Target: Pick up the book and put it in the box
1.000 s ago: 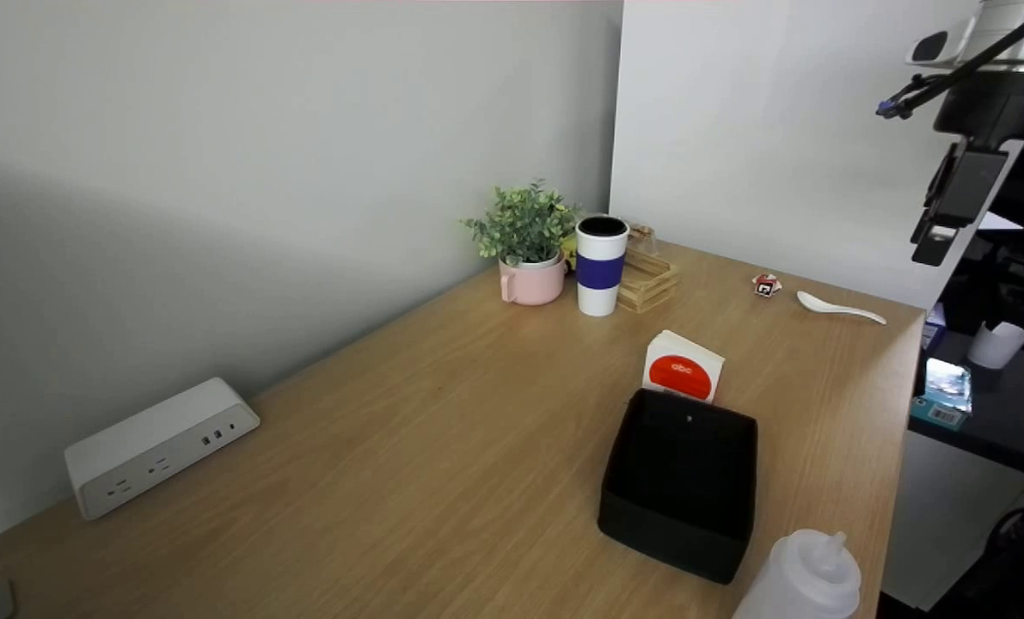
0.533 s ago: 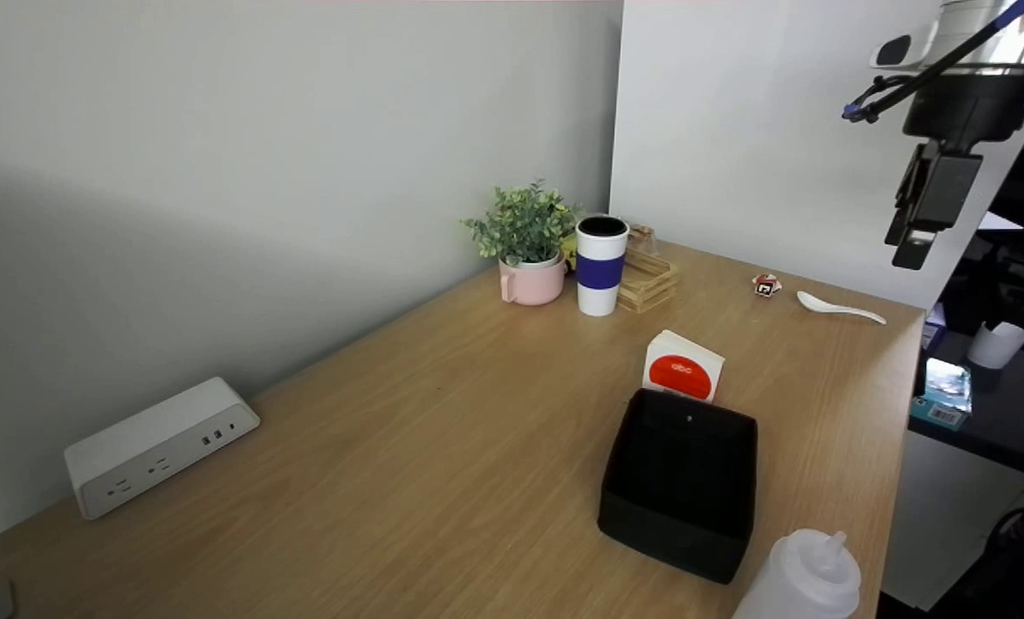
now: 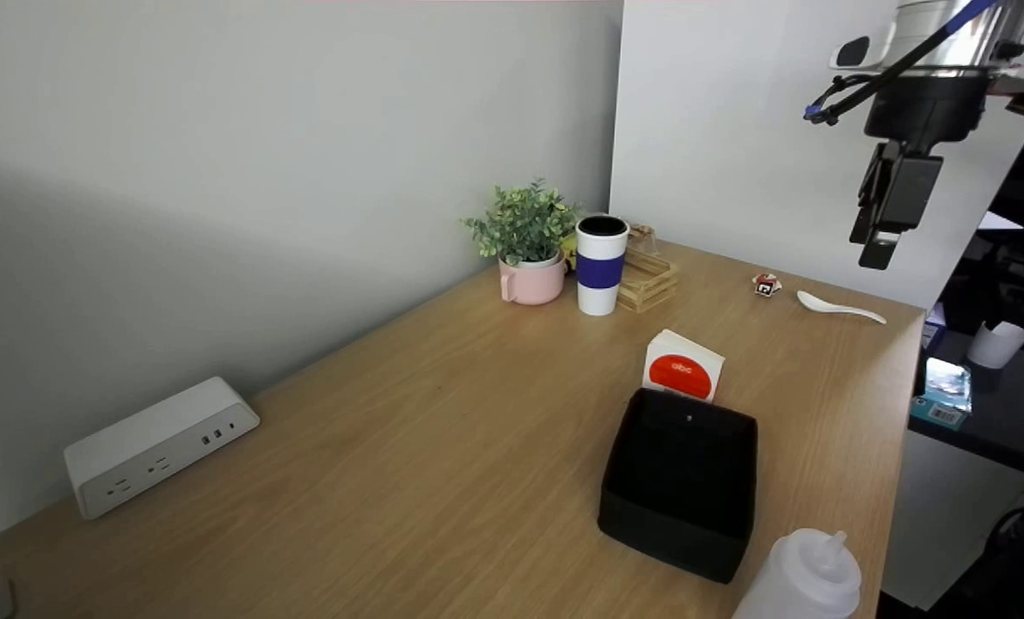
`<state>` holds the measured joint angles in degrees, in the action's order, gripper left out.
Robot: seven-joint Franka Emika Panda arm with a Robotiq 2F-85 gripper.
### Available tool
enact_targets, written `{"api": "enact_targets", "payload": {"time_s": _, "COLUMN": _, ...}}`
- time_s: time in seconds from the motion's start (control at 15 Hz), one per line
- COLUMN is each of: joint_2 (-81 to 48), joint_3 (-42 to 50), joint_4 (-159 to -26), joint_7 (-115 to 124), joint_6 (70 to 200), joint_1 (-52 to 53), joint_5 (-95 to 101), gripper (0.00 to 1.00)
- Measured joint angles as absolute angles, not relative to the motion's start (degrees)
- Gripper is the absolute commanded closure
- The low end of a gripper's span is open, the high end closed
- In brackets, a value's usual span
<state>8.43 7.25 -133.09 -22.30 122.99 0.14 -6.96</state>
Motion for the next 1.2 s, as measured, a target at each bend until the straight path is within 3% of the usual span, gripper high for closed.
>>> {"api": "enact_targets", "payload": {"time_s": 1.2, "joint_2": -3.8, "joint_3": 4.0, "joint_4": -122.3, "joint_7": -28.4, "joint_6": 122.8, "joint_1": 0.1, "joint_5": -13.3, "gripper": 0.0}}
